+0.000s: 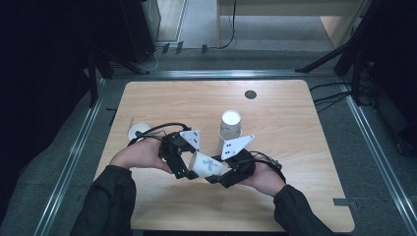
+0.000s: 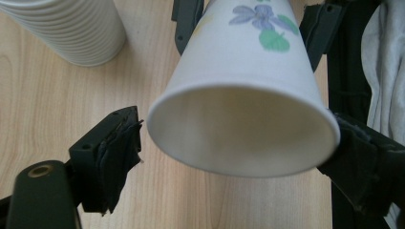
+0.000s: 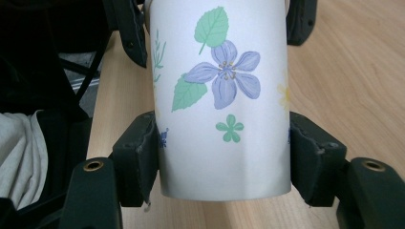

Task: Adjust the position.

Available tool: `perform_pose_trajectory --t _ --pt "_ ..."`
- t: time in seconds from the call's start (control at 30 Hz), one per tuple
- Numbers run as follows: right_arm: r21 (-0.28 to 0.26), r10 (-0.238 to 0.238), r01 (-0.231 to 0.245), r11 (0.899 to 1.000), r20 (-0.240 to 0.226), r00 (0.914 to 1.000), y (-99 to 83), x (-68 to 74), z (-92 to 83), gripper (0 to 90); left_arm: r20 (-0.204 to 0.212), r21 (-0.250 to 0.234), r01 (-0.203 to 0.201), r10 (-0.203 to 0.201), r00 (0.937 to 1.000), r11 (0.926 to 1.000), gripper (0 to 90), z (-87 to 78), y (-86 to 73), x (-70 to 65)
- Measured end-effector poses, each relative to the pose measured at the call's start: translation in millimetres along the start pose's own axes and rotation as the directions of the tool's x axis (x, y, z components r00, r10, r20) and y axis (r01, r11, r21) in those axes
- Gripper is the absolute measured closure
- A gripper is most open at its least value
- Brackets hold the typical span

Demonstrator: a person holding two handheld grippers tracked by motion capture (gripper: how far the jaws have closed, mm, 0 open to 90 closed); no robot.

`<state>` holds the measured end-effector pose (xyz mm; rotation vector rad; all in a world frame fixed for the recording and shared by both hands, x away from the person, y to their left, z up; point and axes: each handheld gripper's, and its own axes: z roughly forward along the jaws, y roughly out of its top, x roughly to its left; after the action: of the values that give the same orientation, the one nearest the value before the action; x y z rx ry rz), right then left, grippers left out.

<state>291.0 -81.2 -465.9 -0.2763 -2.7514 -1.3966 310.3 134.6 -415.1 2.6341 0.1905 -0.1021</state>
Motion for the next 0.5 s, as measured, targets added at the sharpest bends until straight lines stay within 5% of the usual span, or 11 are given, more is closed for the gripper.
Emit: perform_pose_trajectory --t 0.13,0.27,0.5 --pt "-0.015 0.008 -0.008 1.000 0.006 0.9999 -0.3 -2.0 -6.3 34.5 0.021 -0.028 0.020 -0.020 0.9996 0.9994 12.7 -4.2 -8.1 1.1" --pt "-0.023 0.017 -0.016 1.000 0.014 0.9998 -1.7 -2.3 -13.0 34.4 -0.001 -0.064 0.043 -0.043 0.9991 0.9970 12.7 -6.8 -16.2 1.6" --pt "-0.051 0.021 -0.020 0.999 0.026 0.9995 -5.0 -4.1 -21.5 34.3 -0.021 -0.147 0.083 -0.087 0.9960 0.9856 12.9 -10.4 -34.1 0.4"
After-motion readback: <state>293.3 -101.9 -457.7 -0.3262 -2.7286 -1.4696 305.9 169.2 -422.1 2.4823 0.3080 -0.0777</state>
